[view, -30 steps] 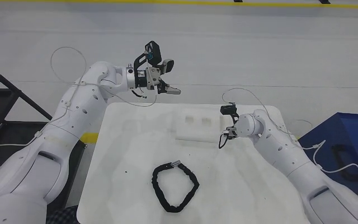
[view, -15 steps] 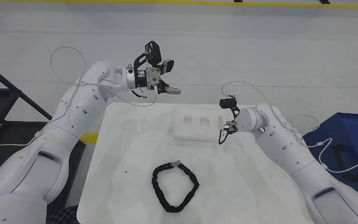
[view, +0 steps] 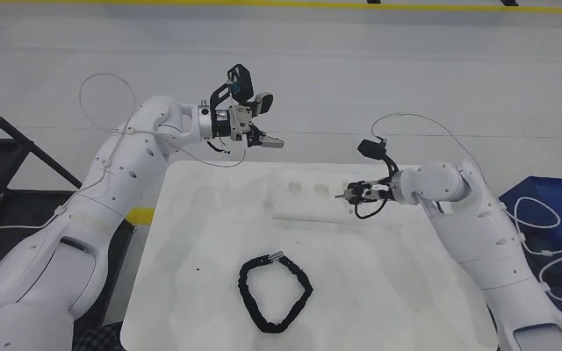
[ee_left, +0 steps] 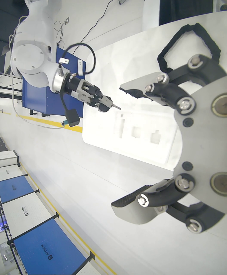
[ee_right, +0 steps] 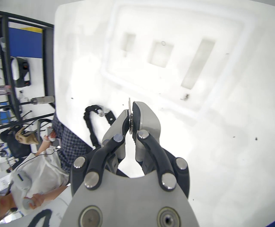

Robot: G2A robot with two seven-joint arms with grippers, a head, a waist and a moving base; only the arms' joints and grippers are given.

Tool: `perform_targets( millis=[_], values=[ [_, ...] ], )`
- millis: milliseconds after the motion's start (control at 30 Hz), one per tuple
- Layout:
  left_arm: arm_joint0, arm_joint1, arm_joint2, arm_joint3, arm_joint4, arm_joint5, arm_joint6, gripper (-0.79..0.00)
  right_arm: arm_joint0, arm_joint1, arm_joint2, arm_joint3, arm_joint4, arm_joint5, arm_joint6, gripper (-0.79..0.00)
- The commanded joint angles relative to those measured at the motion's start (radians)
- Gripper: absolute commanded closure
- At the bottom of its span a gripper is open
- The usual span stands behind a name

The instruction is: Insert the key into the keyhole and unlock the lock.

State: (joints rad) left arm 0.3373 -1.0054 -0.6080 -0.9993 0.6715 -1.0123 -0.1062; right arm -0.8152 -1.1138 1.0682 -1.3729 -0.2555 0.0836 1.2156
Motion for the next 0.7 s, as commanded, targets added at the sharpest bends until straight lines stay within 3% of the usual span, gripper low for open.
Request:
perform_targets(
  millis=[0, 200, 533, 667],
  values=[
    [0.0, 0.0, 0.0, 0.0, 0.0, 0.0, 0.0, -0.785, -0.008, 0.007, 0.038, -0.009, 0.057, -0.035, 0.024, 0.0],
    [0.0, 0.0, 0.0, 0.0, 0.0, 0.0, 0.0, -0.785, -0.074, 0.027, 0.133, -0.085, 0.198, -0.106, 0.054, 0.0],
    [0.0, 0.0, 0.0, 0.0, 0.0, 0.0, 0.0, -0.785, -0.145, 0.057, 0.238, -0.197, 0.258, -0.092, 0.092, 0.0],
    [0.0, 0.0, 0.0, 0.0, 0.0, 0.0, 0.0, -0.785, -0.17, 0.065, 0.288, -0.194, 0.35, -0.137, 0.101, 0.0]
  ],
)
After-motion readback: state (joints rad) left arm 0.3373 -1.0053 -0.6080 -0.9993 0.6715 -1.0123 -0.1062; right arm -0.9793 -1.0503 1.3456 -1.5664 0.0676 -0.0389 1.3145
